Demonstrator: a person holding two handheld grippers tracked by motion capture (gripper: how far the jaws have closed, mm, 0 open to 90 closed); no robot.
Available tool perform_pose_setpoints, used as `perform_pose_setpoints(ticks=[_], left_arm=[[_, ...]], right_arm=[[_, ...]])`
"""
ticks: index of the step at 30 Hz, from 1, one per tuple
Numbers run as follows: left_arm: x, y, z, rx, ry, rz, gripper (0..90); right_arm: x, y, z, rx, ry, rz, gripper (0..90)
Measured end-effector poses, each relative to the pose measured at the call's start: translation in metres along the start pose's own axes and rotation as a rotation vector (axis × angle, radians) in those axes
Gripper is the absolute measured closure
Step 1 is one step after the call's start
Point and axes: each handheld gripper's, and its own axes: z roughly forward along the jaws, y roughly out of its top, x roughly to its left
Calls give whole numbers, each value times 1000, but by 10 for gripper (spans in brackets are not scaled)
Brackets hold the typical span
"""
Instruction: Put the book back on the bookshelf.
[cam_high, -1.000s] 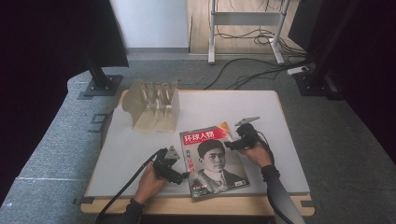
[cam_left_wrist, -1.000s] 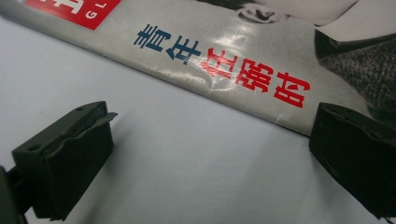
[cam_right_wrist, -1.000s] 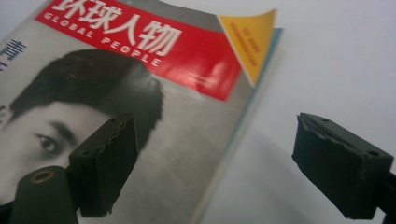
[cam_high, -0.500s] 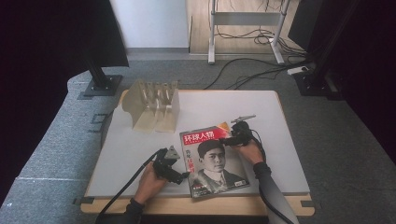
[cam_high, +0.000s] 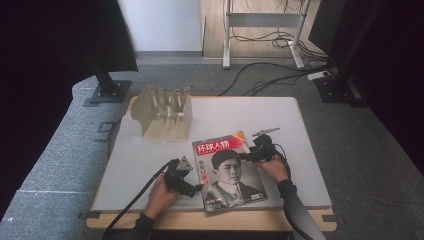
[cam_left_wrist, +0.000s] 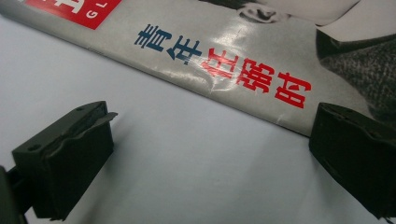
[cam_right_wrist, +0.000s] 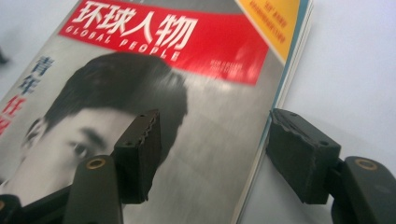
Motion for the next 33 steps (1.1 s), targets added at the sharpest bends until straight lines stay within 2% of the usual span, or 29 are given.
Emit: perform_pose_setpoints(ticks=[4, 12, 15, 17, 24, 26, 27, 33], left_arm=[[0, 0, 0, 0, 1, 0, 0], [0, 0, 0, 4, 4, 5, 0], [0, 0, 0, 4, 4, 4, 0], [0, 0, 0, 5, 4, 4, 0], [0, 0, 0, 3, 5, 0, 0], [0, 0, 0, 3, 5, 0, 0], [0, 0, 0, 3, 5, 1, 0], [0, 0, 0, 5, 5, 3, 0]], right_arm=[[-3, -2, -4, -8, 24, 23, 395], [-12, 16, 13, -43, 7, 63, 375], [-14, 18, 17, -63, 30, 108, 381], [-15, 17, 16, -69, 32, 118, 390], [-16, 6, 7, -65, 92, 157, 436], [-16, 3, 4, -67, 141, 162, 482], [-14, 2, 4, -72, 161, 161, 483], [0, 14, 7, -29, 66, 39, 490]])
